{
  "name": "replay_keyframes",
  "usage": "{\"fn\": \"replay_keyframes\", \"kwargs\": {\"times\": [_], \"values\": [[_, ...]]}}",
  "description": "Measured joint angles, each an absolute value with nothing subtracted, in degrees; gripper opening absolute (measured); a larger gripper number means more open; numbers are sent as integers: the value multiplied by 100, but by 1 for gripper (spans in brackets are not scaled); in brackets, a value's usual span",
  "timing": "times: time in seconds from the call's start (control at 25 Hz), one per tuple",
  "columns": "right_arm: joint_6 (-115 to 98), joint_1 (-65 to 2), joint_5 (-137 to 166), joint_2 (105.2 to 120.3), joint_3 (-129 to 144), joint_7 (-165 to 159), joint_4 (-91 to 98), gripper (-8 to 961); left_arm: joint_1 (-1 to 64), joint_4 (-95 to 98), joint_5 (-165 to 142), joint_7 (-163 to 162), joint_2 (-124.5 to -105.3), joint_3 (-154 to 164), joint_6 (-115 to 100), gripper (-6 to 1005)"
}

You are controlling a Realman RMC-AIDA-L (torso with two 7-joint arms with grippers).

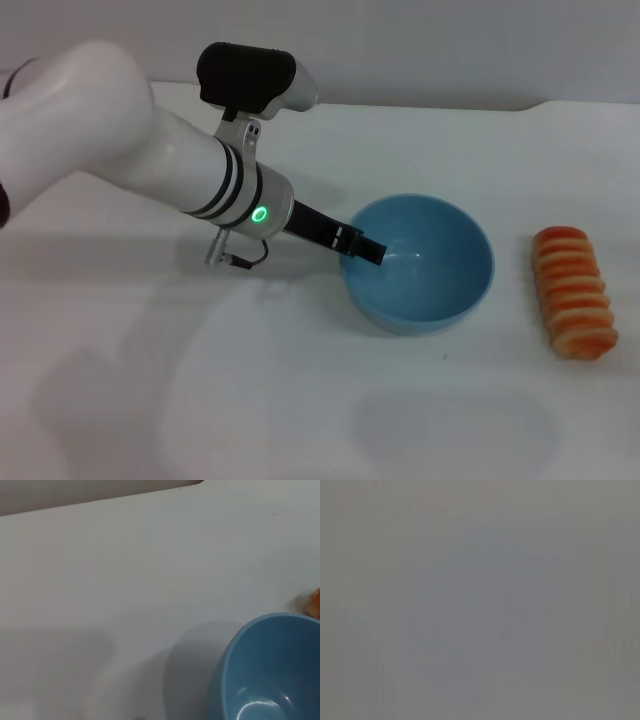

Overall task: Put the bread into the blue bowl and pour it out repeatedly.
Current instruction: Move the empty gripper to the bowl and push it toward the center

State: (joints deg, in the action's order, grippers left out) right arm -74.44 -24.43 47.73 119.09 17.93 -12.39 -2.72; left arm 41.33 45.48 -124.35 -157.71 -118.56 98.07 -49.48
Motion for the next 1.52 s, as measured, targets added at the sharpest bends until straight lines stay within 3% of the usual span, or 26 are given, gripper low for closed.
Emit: {"fn": "replay_keyframes", "kwargs": {"times": [0.72, 1.12, 1.32, 1.52], "values": [[-7452, -2429, 4773, 11909, 1792, -1239, -285, 814, 4357, 3891, -12004, -15765, -11865, 9979, -4699, 812], [-7492, -2416, 4772, 11909, 1792, -1239, -290, 814, 4509, 3860, -11879, -15705, -11865, 10144, -4636, 676], [-7495, -2417, 4773, 11910, 1793, -1239, -290, 814, 4546, 3822, -11857, -15639, -11877, 10167, -4583, 471], [-7497, -2417, 4772, 11918, 1793, -1239, -291, 814, 4642, 3661, -11848, -15669, -11887, 10325, -4460, 183]]}}
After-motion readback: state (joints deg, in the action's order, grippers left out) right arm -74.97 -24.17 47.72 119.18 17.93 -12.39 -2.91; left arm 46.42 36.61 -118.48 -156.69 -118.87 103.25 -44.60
